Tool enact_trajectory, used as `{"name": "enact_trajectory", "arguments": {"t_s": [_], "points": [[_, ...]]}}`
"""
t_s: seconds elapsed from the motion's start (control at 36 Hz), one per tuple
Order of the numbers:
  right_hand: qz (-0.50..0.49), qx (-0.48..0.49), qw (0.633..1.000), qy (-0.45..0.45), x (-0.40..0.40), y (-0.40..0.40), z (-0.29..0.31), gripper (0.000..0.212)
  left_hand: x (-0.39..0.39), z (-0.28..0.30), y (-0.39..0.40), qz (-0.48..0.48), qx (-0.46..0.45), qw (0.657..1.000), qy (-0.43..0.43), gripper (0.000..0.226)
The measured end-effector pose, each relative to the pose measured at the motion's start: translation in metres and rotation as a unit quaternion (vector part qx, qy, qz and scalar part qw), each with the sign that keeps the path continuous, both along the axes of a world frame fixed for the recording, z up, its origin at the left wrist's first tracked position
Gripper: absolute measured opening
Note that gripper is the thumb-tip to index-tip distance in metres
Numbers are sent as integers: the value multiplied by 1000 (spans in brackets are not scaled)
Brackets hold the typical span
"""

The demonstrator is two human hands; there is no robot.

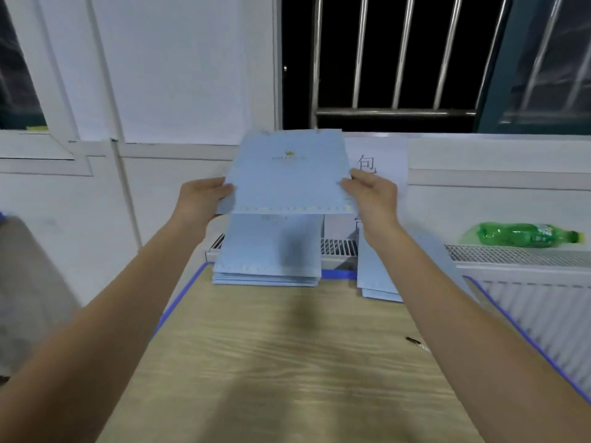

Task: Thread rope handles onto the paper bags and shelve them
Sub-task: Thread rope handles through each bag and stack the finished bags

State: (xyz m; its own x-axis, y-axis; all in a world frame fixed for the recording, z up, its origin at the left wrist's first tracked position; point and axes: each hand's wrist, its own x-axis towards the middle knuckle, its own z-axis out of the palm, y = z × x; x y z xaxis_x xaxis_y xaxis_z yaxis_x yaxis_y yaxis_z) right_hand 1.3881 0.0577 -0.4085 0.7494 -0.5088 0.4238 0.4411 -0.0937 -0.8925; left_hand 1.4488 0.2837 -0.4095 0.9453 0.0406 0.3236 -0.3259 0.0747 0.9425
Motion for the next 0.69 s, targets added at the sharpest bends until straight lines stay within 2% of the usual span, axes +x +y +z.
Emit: {"name": "enact_trajectory", "arguments": {"t_s": [0.06,0.11,0.22,0.25,0.28,0.33,0.39,0.53,0.64,0.69], "points": [[-24,-41,999,14,23,2,-14,23,23,-15,-4,47,21,999,-7,32],[-26,-100,994,35,44,2,-37,14,46,-38,-3,69,71,995,6,32],[17,-176,976,129,81,-1,-95,16,63,-101,6,67,180,980,52,49],[45,-180,970,160,82,2,-107,9,61,-115,7,55,195,978,47,51],[69,-179,965,177,84,3,-120,16,56,-126,6,36,199,979,41,53],[95,-164,968,167,81,10,-138,46,47,-139,4,3,176,984,19,57],[105,-153,972,141,78,15,-147,57,42,-142,4,-10,167,986,-4,62],[124,-160,970,134,78,14,-152,59,38,-137,10,-33,202,979,-22,80],[153,-152,968,130,75,11,-153,65,37,-140,19,-51,273,960,-20,118],[176,-139,965,139,71,10,-152,75,35,-141,22,-62,303,951,-13,125]]}}
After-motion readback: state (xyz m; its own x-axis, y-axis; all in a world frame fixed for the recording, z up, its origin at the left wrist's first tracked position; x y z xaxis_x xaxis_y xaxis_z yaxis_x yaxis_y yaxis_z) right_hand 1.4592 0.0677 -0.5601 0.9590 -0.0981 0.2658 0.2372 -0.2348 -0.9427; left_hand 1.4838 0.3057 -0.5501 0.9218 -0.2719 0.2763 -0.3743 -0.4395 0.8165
